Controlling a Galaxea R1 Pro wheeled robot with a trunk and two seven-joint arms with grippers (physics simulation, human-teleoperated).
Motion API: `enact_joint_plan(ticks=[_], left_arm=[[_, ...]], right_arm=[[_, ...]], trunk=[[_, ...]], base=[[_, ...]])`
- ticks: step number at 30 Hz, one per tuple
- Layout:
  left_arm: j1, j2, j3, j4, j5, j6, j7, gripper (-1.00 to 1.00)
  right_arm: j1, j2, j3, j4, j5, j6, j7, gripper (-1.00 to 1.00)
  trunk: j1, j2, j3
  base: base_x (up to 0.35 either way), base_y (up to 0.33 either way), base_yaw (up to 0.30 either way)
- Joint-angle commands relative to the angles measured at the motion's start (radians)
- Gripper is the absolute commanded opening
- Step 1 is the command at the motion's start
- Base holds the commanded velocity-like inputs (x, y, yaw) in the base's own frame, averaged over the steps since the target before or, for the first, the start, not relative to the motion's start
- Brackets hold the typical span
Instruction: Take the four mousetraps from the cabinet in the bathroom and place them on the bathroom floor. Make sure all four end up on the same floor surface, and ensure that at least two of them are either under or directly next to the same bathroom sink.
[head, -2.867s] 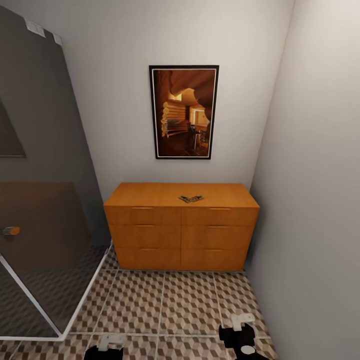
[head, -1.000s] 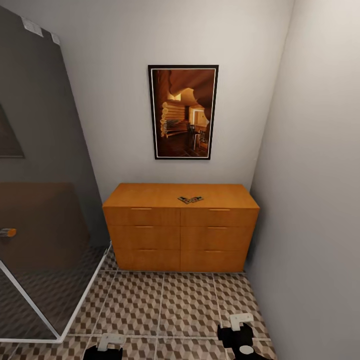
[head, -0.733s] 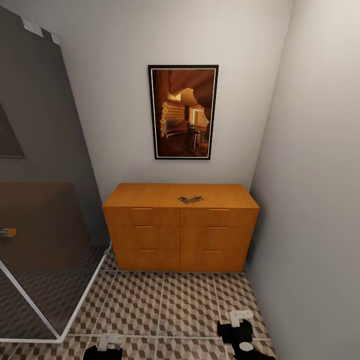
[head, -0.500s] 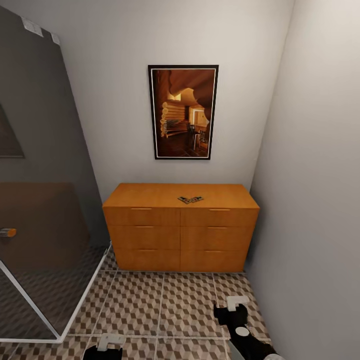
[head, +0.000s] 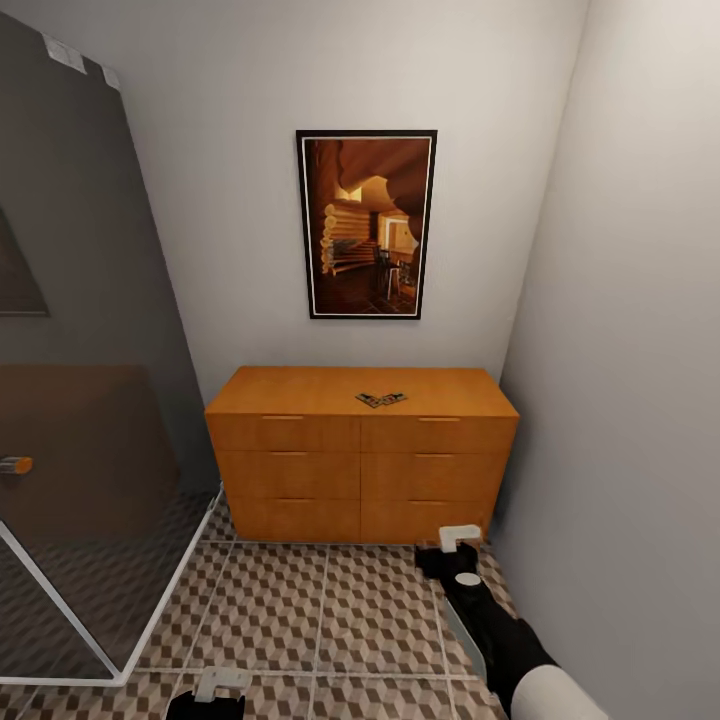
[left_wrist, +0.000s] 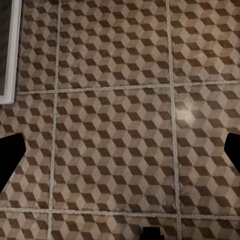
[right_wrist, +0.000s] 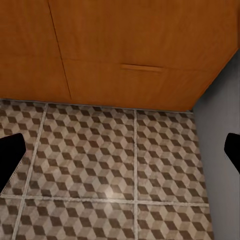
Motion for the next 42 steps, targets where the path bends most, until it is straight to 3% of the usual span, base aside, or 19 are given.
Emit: enact_joint_plan(ticks=[1,6,8,15,18,22,24,31,35,39,42], left_arm=[[-0.001,-0.001,-0.008,0.003,0.007,-0.005,0.000,1.00],[-0.001,-0.001,-0.008,0.003,0.007,-0.005,0.000,1.00],[-0.001,-0.001,-0.008,0.003,0.007,-0.005,0.000,1.00],[-0.001,-0.001,-0.008,0.003,0.007,-0.005,-0.001,1.00],[-0.001,-0.001,-0.008,0.003,0.007,-0.005,-0.001,1.00],[-0.001,-0.004,-0.008,0.003,0.007,-0.004,-0.001,1.00],[-0.001,-0.004,-0.008,0.003,0.007,-0.004,-0.001,1.00],[-0.001,-0.001,-0.008,0.003,0.007,-0.004,-0.001,1.00],[-0.001,-0.001,-0.008,0.003,0.007,-0.004,-0.001,1.00],[-0.001,0.000,-0.008,0.003,0.007,-0.004,-0.001,1.00],[-0.001,0.001,-0.008,0.003,0.007,-0.004,-0.001,1.00]], right_arm=[[-0.001,-0.003,0.006,-0.022,-0.008,0.021,-0.009,1.00],[-0.009,-0.010,0.005,-0.113,-0.008,0.134,-0.010,1.00],[-0.029,-0.011,0.005,-0.171,-0.007,0.206,-0.018,1.00],[-0.110,-0.011,0.005,-0.254,-0.007,0.334,-0.061,1.00],[-0.199,-0.012,0.005,-0.267,-0.007,0.407,-0.074,1.00],[-0.277,-0.012,0.005,-0.269,-0.006,0.448,-0.077,1.00],[-0.380,-0.010,0.005,-0.263,-0.004,0.504,-0.078,1.00],[-0.572,-0.006,0.005,-0.238,-0.004,0.612,-0.077,1.00],[-0.720,-0.004,0.005,-0.156,-0.006,0.653,-0.072,1.00],[-0.820,-0.002,0.005,-0.053,-0.008,0.662,-0.069,1.00],[-0.862,0.010,0.008,0.012,-0.009,0.660,-0.052,1.00]], trunk=[[0.001,-0.002,-0.002],[0.001,-0.002,-0.002],[0.001,-0.002,-0.002],[0.001,-0.002,-0.002],[0.001,-0.002,-0.002],[0.001,-0.002,-0.002],[0.001,-0.002,-0.002],[0.001,-0.002,-0.002],[0.001,-0.002,-0.002],[0.001,-0.002,-0.002],[0.001,-0.002,-0.002]], base=[[0.000,0.000,0.000],[0.000,0.000,0.000],[0.000,0.000,0.000],[0.000,0.000,0.000],[0.000,0.000,0.000],[0.000,0.000,0.000],[0.000,0.000,0.000],[0.000,0.000,0.000],[0.000,0.000,0.000],[0.000,0.000,0.000],[0.000,0.000,0.000]])
